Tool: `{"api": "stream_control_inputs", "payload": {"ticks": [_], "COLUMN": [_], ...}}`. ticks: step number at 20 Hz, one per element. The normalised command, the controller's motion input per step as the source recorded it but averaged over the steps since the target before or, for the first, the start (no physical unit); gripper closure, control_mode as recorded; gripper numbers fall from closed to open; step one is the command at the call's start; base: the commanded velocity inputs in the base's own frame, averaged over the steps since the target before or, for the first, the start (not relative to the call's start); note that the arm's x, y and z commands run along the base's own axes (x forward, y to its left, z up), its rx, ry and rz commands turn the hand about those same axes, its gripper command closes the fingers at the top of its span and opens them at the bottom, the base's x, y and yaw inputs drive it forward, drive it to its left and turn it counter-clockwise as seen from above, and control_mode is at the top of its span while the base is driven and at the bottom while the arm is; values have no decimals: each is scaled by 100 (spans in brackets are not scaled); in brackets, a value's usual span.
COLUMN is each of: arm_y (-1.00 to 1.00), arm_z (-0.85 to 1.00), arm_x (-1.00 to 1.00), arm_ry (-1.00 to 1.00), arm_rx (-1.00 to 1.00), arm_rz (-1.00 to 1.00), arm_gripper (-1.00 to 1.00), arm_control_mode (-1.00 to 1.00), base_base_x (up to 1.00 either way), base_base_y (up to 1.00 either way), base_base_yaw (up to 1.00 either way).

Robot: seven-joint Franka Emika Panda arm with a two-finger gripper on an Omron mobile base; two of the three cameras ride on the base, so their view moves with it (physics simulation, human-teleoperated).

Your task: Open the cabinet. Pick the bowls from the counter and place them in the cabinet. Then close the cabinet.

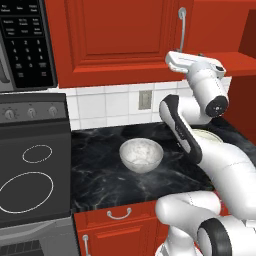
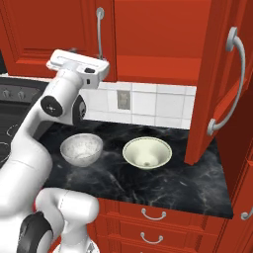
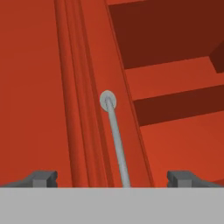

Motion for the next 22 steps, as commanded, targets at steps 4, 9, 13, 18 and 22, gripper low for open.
{"api": "stream_control_inputs", "payload": {"ticks": [4, 9, 13, 18, 22], "arm_y": [-1, -4, -4, -13, -22], "arm_z": [0, 0, 0, 0, -4], "arm_x": [43, 50, 56, 59, 66], "arm_ry": [5, 1, 0, 0, 0], "arm_rx": [0, 0, 0, 0, 0], "arm_rz": [4, 6, 7, 8, 9], "arm_gripper": [-100, -100, -100, -100, -100], "arm_control_mode": [-100, -100, -100, -100, -100], "base_base_x": [0, 0, 0, 0, 0], "base_base_y": [0, 0, 0, 0, 0], "base_base_yaw": [0, 0, 0, 0, 0]}}
